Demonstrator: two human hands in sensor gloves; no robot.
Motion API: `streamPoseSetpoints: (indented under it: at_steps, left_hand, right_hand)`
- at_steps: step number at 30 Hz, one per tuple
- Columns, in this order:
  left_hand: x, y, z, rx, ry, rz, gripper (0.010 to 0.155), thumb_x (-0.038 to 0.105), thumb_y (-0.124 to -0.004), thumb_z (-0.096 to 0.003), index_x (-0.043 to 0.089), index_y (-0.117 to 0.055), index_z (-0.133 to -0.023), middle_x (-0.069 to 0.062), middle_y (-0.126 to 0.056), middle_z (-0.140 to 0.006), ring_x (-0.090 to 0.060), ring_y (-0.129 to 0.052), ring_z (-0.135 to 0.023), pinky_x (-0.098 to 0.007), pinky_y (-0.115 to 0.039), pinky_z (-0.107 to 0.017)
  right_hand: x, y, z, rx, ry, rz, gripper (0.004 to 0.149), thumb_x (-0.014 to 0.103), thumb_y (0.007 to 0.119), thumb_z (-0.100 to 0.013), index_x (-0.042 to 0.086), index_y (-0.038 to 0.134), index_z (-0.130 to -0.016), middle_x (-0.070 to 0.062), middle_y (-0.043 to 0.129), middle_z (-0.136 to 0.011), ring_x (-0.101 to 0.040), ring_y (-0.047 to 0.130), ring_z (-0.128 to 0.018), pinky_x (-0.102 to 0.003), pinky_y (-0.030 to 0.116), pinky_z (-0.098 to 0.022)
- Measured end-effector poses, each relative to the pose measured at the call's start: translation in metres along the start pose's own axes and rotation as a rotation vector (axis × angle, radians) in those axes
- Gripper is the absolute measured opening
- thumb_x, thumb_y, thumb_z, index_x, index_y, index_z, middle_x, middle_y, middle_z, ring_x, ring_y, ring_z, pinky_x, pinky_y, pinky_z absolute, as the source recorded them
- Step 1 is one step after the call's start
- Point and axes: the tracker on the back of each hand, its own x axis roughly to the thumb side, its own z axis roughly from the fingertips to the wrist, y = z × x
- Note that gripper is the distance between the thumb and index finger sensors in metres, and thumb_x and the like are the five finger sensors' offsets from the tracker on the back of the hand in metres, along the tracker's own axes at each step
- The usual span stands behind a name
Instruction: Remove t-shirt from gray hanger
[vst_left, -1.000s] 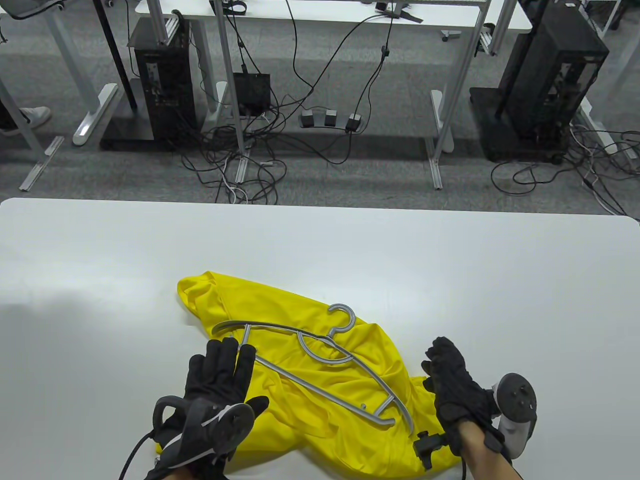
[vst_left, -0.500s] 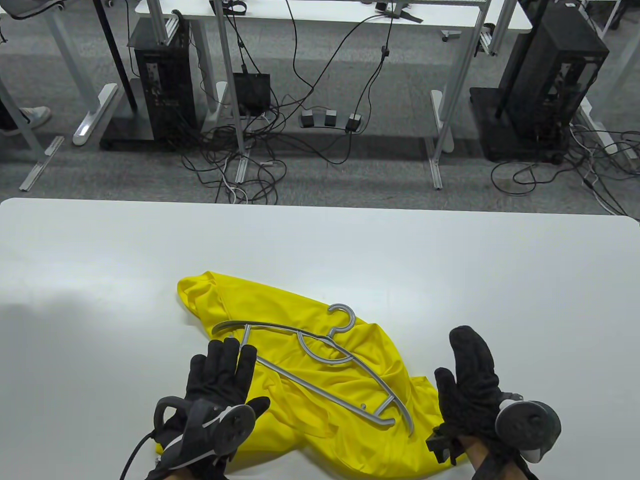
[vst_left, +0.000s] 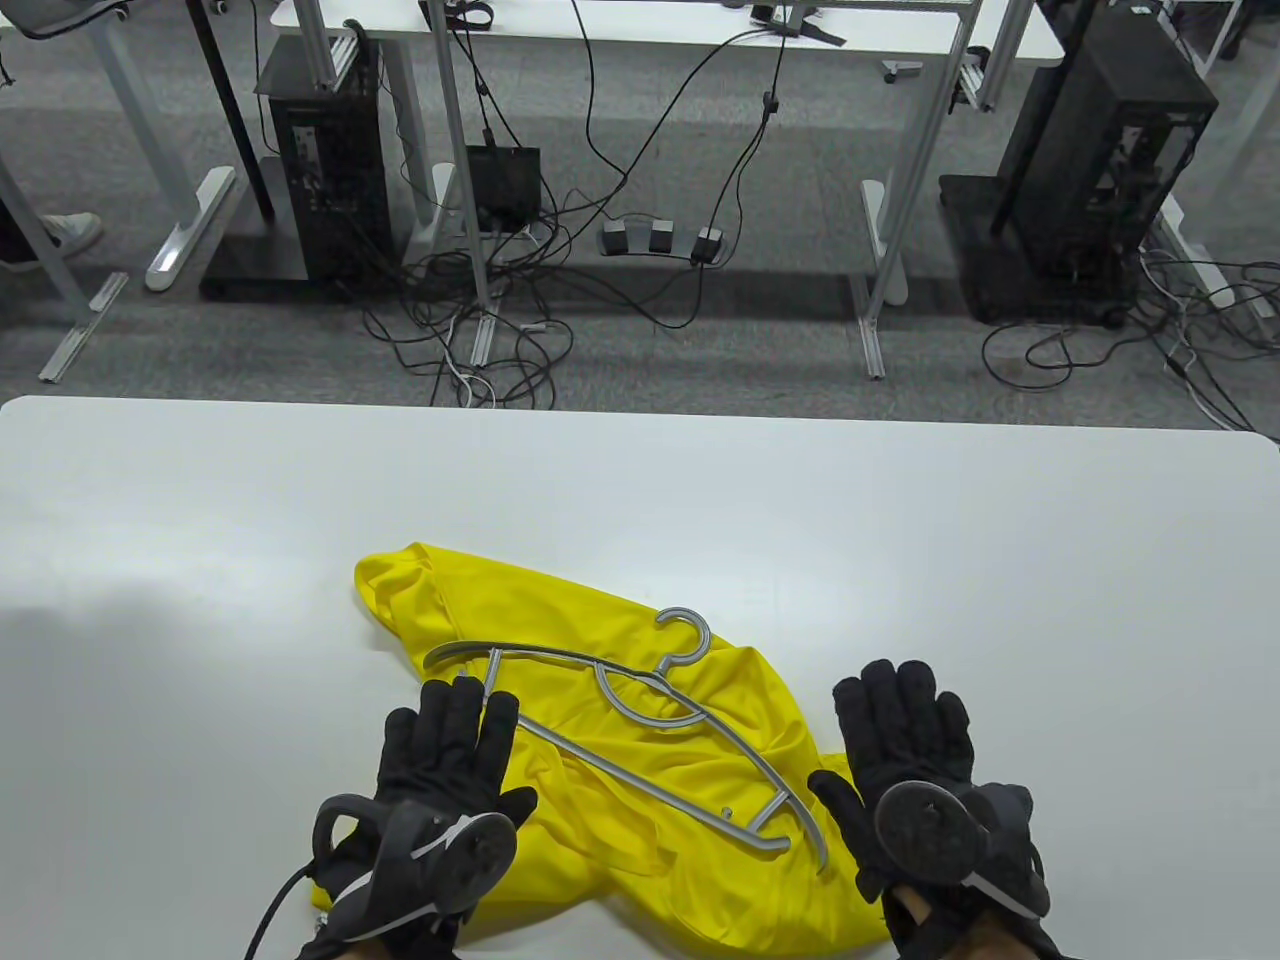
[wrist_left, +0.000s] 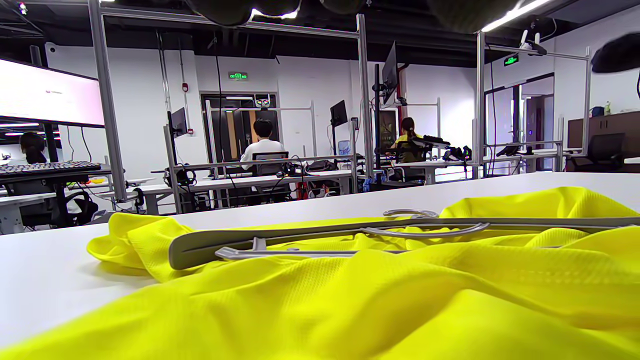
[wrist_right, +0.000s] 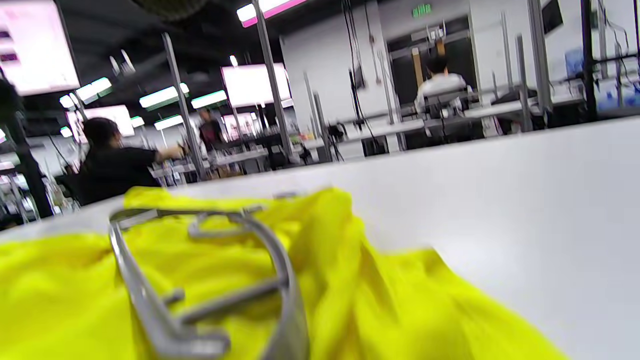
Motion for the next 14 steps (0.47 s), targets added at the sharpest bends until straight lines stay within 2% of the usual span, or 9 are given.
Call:
streamPoseSetpoints:
  at_steps: [7,14]
  left_hand:
    - [0.002,-0.001,0.002,-0.007,-0.007,0.005,0.079,0.049,-0.058,-0.0512,0.010,-0.027,-0.113,-0.024,-0.023,-0.117,-0.051,-0.036,-0.110,-0.069,-0.035,-0.075]
    - [0.003,-0.002,0.004,-0.013,-0.003,0.020,0.077,0.046,-0.056,-0.0513,0.011,-0.028,-0.113,-0.024,-0.024,-0.117,-0.051,-0.037,-0.110,-0.069,-0.034,-0.075]
  right_hand:
    - [-0.008,0.013,-0.005,0.206,0.091,-0.135,0.079,0.050,0.062,-0.047,0.013,0.033,-0.110,-0.018,0.025,-0.116,-0.042,0.009,-0.104,-0.058,0.004,-0.065]
    - [-0.007,0.012,-0.005,0.202,0.063,-0.155,0.079,0.051,0.062,-0.047,0.013,0.033,-0.110,-0.019,0.024,-0.116,-0.042,0.008,-0.103,-0.059,0.004,-0.064]
